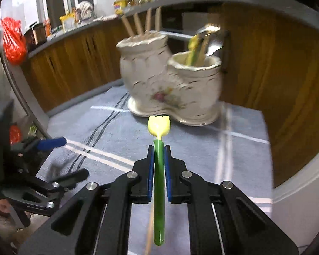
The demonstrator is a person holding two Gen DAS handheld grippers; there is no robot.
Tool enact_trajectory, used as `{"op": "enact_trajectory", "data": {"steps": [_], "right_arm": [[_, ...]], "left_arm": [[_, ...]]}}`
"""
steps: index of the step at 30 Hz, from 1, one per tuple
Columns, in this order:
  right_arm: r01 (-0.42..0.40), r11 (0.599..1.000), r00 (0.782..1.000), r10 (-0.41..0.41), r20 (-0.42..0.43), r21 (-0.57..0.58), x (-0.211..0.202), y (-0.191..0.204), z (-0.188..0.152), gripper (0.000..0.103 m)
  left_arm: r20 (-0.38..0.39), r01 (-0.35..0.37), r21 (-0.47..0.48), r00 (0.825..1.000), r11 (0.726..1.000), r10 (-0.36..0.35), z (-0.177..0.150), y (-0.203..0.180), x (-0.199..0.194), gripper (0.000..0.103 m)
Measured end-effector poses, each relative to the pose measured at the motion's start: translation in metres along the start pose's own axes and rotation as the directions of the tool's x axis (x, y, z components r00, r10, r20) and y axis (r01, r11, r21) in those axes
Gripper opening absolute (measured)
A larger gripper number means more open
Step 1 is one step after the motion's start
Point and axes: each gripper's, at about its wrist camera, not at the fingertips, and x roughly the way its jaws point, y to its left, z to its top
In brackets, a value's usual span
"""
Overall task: Organize utensils
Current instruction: 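Grasp the green-handled utensil with the right tool while the left grasps the chopstick, then lift the green utensil and chopstick up over the ceramic holder with both tools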
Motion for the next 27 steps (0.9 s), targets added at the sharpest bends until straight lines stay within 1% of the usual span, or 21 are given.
{"op": "enact_trajectory", "data": {"steps": [4,5,7,8,9,10,11,12,14,16,17,18,19,21,23,26,27], "right_arm": [[0.005,0.999,1.0,-0.006,0.03,0.032,-0.017,-0.023,0.0,0.009],[0.007,0.999,0.999,-0.009,0.036,0.032,-0.021,-0.027,-0.001,0.009],[0.013,1.0,0.999,-0.014,0.049,0.029,-0.024,-0.03,-0.005,0.009],[0.014,0.999,0.998,-0.015,0.054,0.03,-0.025,-0.034,-0.006,0.009],[0.013,0.999,0.998,-0.015,0.06,0.032,-0.027,-0.037,-0.008,0.009],[0.013,0.999,0.998,-0.015,0.063,0.035,-0.029,-0.038,-0.011,0.009],[0.011,0.999,0.998,-0.014,0.066,0.038,-0.029,-0.04,-0.013,0.009],[0.01,0.999,0.998,-0.013,0.067,0.042,-0.032,-0.043,-0.014,0.009],[0.008,0.999,0.997,-0.011,0.071,0.05,-0.034,-0.047,-0.016,0.009],[0.005,0.998,0.997,-0.009,0.074,0.059,-0.036,-0.051,-0.019,0.009],[0.004,0.998,0.997,-0.009,0.075,0.064,-0.037,-0.054,-0.02,0.009],[0.003,0.998,0.997,-0.008,0.077,0.069,-0.038,-0.056,-0.021,0.009],[0.003,0.997,0.997,-0.009,0.078,0.072,-0.04,-0.057,-0.022,0.009],[0.0,0.997,0.997,-0.007,0.082,0.079,-0.042,-0.058,-0.023,0.009],[-0.004,0.997,0.996,-0.003,0.085,0.083,-0.043,-0.06,-0.024,0.009],[-0.01,0.997,0.996,0.003,0.087,0.081,-0.044,-0.057,-0.024,0.009],[-0.013,0.997,0.996,0.006,0.087,0.078,-0.043,-0.055,-0.024,0.009]], "left_arm": [[-0.046,0.025,0.013,0.999,1.0,-0.025,0.007,-0.028,0.015,0.098],[-0.067,0.047,0.002,0.997,0.999,-0.047,0.01,-0.038,0.022,0.097],[-0.097,0.065,-0.01,0.993,0.998,-0.066,0.013,-0.052,0.03,0.095],[-0.106,0.068,-0.013,0.992,0.998,-0.069,0.013,-0.057,0.033,0.093],[-0.117,0.077,-0.012,0.99,0.997,-0.078,0.013,-0.065,0.036,0.085],[-0.135,0.081,0.002,0.988,0.997,-0.08,0.014,-0.075,0.041,0.081],[-0.146,0.076,0.014,0.987,0.997,-0.073,0.013,-0.081,0.044,0.074],[-0.158,0.067,0.028,0.985,0.997,-0.062,0.013,-0.089,0.048,0.071],[-0.175,0.054,0.051,0.984,0.997,-0.044,0.011,-0.101,0.053,0.069],[-0.174,0.023,0.081,0.985,0.996,-0.009,0.01,-0.108,0.055,0.064],[-0.172,-0.006,0.107,0.985,0.994,0.024,0.011,-0.111,0.056,0.057],[-0.169,-0.029,0.125,0.984,0.992,0.05,0.011,-0.113,0.057,0.045],[-0.163,-0.038,0.141,0.985,0.989,0.061,0.01,-0.114,0.056,0.038],[-0.17,-0.035,0.142,0.984,0.989,0.059,0.012,-0.11,0.057,0.023],[-0.176,-0.028,0.145,0.983,0.989,0.054,0.013,-0.104,0.056,0.012],[-0.198,0.011,0.113,0.98,0.993,0.012,0.014,-0.086,0.05,0.009],[-0.201,0.011,0.11,0.979,0.994,0.012,0.014,-0.081,0.048,0.008]]}}
